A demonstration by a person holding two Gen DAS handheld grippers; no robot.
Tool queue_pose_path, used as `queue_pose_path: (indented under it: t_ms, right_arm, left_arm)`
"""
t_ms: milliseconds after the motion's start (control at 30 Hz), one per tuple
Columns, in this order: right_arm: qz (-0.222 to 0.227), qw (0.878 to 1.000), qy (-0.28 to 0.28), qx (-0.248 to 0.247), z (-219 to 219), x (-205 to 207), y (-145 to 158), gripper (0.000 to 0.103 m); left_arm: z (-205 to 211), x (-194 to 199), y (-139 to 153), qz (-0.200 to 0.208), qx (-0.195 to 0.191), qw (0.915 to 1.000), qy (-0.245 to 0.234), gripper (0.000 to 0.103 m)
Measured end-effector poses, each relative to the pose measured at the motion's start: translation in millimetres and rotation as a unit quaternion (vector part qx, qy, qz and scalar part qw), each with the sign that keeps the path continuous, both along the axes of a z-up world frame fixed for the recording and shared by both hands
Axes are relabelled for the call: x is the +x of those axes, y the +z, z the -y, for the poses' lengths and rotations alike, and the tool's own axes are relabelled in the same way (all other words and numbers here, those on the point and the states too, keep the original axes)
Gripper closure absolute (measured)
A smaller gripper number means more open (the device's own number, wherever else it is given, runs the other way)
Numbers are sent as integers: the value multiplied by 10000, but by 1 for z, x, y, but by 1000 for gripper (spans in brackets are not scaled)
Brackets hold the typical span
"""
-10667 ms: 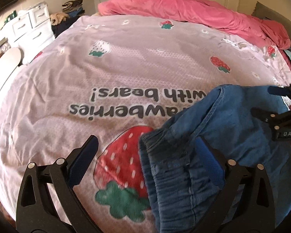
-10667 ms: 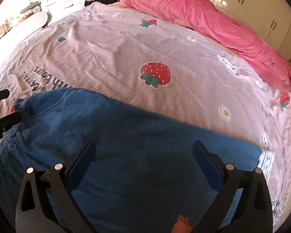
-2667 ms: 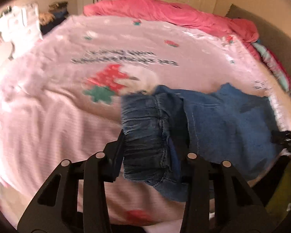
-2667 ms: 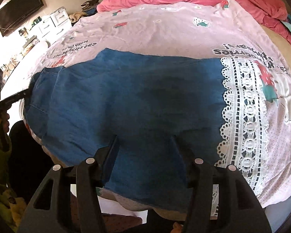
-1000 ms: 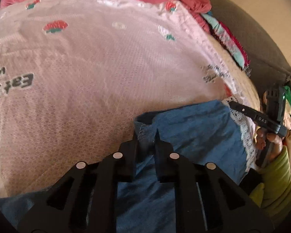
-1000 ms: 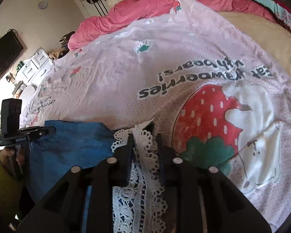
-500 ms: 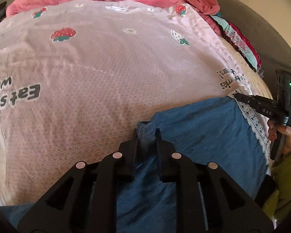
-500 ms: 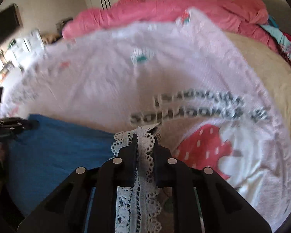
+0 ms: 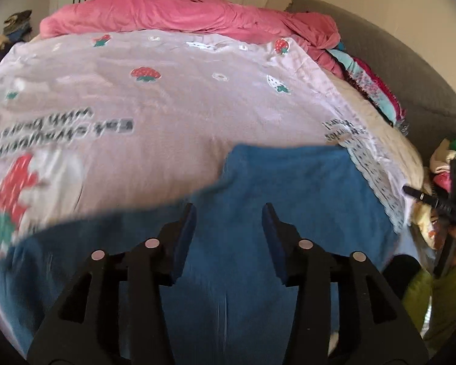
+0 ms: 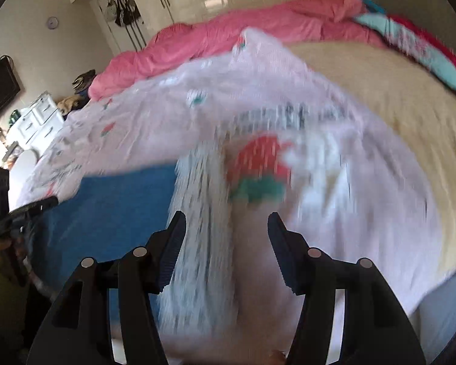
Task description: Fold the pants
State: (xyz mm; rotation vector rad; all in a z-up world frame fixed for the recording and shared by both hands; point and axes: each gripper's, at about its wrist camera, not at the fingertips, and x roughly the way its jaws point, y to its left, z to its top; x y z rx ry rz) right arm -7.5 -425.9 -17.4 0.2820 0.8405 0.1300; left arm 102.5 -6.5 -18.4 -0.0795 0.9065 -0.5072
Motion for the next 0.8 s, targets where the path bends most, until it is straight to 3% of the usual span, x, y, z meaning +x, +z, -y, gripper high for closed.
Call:
queue_pose_path:
  t_ms: [133, 233, 333, 400, 467, 600, 667, 700, 800]
  right_arm:
    - [-244, 9986, 139, 450, -4, -30, -12, 47]
    - [-428, 9982, 22, 430, -1, -33, -20, 47]
    - [-509, 9969, 12, 605, 0, -29, -25, 47]
    - [-529, 9965, 106, 634, -5, -26, -25, 48]
    - [-624, 9955, 163, 691, -9, -21, -29, 50]
    - [-710, 9953, 135, 650, -14, -19, -34, 55]
    - [-660, 9956, 109, 654, -15, -19, -33, 58]
    - [-664, 9957, 91, 642, -15, -19, -33, 59]
    - [-705, 9960, 126, 529, -17, -20, -34, 65]
  left_arm:
    - [-22, -28, 4, 98, 266, 9992, 279, 62]
    - [-51, -42, 9, 157, 443, 9964, 702, 59]
    - [-78, -55, 18, 399, 851, 9885, 1183, 48]
    - [-97, -60, 22, 460, 994, 9826, 1500, 46]
    - [-111, -59, 18, 340, 1078, 9783, 1738, 45]
    - [-115, -49, 1, 28, 983, 9781, 1836, 45]
    - [-109, -45, -6, 18, 1024, 9793, 1747, 57]
    - [-108, -43, -8, 33, 1087, 9785, 1753, 70]
    - [-114, -45, -2, 114, 1027, 9787, 1772, 72]
